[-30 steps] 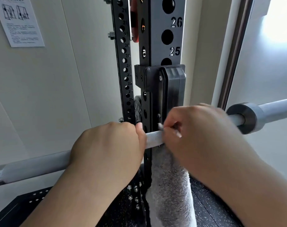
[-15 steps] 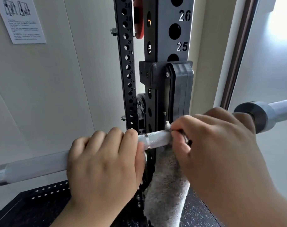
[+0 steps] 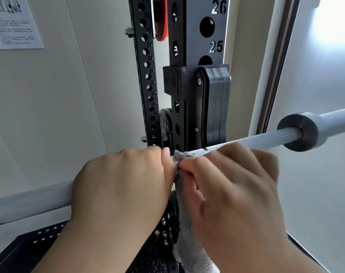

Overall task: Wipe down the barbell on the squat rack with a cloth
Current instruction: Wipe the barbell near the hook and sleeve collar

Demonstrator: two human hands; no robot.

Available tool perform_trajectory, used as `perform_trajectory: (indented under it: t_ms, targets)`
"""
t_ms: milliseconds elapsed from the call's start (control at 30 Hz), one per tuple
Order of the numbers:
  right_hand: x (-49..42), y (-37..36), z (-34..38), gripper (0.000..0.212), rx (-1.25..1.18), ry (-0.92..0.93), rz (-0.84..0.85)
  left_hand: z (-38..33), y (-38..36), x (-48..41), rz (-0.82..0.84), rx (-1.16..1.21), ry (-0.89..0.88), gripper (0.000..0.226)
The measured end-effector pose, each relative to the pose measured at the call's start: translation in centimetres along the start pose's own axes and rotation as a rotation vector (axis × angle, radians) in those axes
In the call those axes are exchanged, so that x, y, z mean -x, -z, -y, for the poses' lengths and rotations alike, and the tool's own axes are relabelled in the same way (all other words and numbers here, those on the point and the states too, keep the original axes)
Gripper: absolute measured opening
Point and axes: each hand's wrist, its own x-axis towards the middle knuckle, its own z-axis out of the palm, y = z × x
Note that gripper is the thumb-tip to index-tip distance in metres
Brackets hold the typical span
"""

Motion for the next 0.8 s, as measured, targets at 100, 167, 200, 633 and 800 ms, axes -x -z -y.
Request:
perform_trajectory:
  t_ms: [100, 167, 200, 633, 800]
  targets:
    - [-0.4, 0.6, -1.9, 0.017, -0.033, -0.093, 0.016, 0.4, -0.3, 1.3, -0.084, -0.028, -0.094, 0.040]
    - [-1.1, 1.0, -2.2, 0.020, -0.036, -0.142, 0.016, 0.7, -0.7, 1.9, -0.133, -0.053, -0.155, 0.039]
    - [-1.1, 1.0, -1.5, 0.020, -0.031, -0.126, 0.038, 0.8, -1.0, 2.1, -0.148, -0.057, -0.165, 0.039]
    - [-4.2, 2.0, 1.2, 0.016, 0.062, -0.036, 0.468, 1.1, -2.3, 3.7, -0.239, 0.074, -0.156, 0.034]
    - [-5.1, 2.3, -1.9, 0.022, 0.063, -0.120, 0.412, 1.3, -2.4, 3.5, -0.244, 0.020, -0.176, 0.035]
